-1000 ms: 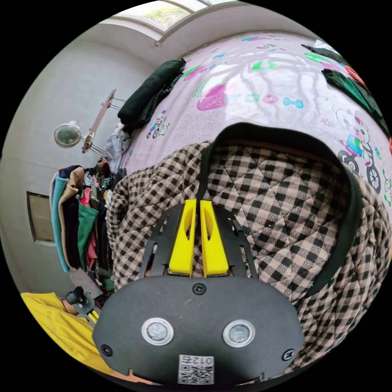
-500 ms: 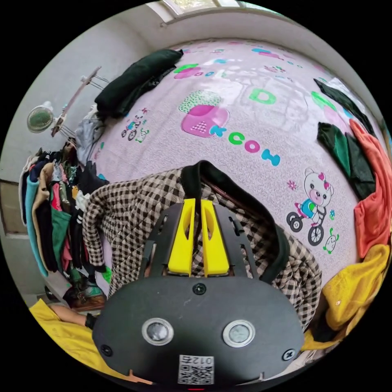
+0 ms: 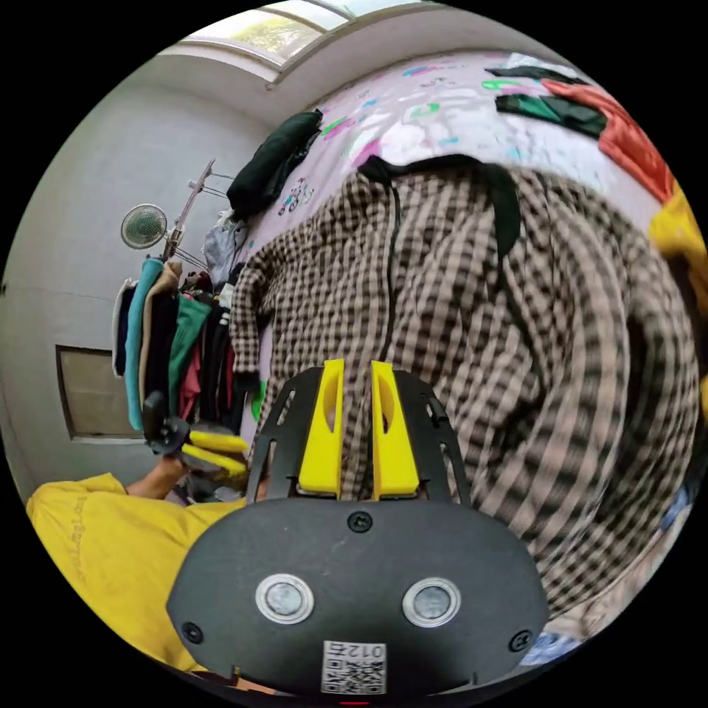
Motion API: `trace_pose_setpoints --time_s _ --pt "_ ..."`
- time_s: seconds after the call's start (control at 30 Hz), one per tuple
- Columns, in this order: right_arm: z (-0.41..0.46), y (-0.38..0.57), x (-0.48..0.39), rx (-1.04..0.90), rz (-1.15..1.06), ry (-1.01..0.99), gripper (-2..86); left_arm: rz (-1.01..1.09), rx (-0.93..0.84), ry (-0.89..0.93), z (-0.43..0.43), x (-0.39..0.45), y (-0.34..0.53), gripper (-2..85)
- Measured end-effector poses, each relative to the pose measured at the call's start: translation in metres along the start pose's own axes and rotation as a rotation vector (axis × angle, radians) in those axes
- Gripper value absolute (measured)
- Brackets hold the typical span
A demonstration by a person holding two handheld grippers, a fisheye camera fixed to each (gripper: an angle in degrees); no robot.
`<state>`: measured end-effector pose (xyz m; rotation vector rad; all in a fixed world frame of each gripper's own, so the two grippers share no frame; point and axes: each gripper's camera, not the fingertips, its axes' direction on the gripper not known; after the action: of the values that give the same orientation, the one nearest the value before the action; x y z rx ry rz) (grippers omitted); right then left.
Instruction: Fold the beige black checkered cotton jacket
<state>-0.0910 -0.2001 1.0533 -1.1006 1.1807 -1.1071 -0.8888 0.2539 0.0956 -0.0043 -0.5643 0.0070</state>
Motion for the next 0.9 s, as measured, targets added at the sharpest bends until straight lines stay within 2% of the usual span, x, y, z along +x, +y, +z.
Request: trace_pose_setpoints --time_s 0.03,0.1,0.2,0.27,0.37,0.6,0.67,0.77,0.9 --pt "0.009 0.032 0.002 -0.035 0.031 -0.018 6.9 -0.023 -0.022 -0.075 0.003 -0.001 0.01 11.2" --pt "0.023 0.073 0.007 -0.062 0.091 -0.053 7.6 -0.062 -0.038 -0.106 0.011 -0.004 0.023 11.9" --pt "0.036 0.117 0.013 -0.054 0.175 -0.097 8.4 -0.205 -0.015 0.034 0.028 -0.023 0.042 12.8" --pt "0.04 0.135 0.016 -0.037 0.22 -0.103 9.1 -0.329 0.059 0.227 0.039 -0.041 0.057 13.3" --pt "0.05 0.142 0.016 -0.077 0.248 -0.137 9.5 -0.409 0.091 0.321 0.053 -0.052 0.067 13.2" --pt "0.044 0.152 -0.002 -0.056 0.244 -0.229 3.8 -0.349 0.007 0.282 0.071 -0.048 0.063 7.2" --pt "0.031 0.159 -0.012 -0.03 0.238 -0.313 3.0 -0.339 0.061 0.378 0.05 -0.052 0.072 5.7" --pt "0.004 0.171 -0.038 0.028 0.175 -0.437 2.4 -0.275 0.142 0.381 0.0 -0.049 0.095 4.6" --pt "0.02 0.179 -0.062 -0.042 0.111 -0.318 2.2 -0.24 0.162 0.378 -0.006 -0.055 0.112 3.7"
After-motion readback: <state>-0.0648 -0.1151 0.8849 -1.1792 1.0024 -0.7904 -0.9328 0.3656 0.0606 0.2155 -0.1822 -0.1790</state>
